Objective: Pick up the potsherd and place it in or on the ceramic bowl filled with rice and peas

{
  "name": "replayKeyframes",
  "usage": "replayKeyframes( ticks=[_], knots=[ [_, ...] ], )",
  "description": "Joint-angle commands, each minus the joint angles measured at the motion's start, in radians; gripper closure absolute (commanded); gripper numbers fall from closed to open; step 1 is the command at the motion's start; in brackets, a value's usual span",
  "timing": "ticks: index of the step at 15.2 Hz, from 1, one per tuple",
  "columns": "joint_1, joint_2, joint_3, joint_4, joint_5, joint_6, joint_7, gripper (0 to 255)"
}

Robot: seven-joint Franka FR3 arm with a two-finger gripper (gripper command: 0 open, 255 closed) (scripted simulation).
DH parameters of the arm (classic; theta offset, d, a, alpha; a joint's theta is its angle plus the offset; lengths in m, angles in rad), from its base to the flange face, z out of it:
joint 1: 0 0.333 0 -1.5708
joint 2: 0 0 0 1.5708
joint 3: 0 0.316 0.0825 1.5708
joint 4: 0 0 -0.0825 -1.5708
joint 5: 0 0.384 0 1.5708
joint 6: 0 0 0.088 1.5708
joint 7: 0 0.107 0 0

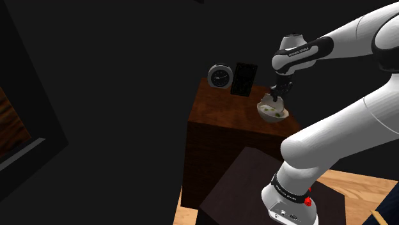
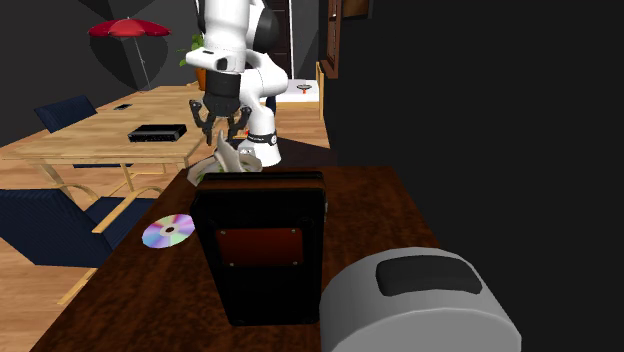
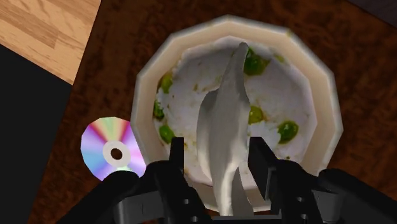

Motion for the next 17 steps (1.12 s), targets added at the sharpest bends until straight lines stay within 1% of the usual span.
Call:
replayKeyframes(
  ticks=[1, 5, 9, 17],
  knots=[
    [0.000, 0.000, 0.000, -0.001, 0.000, 0.000, 0.000, 0],
    [0.000, 0.000, 0.000, 0.000, 0.000, 0.000, 0.000, 0],
    [0.012, -0.053, 0.044, 0.079, 0.025, -0.138, -0.004, 0],
    [0.012, -0.053, 0.044, 0.079, 0.025, -0.138, -0.004, 0]
  ],
)
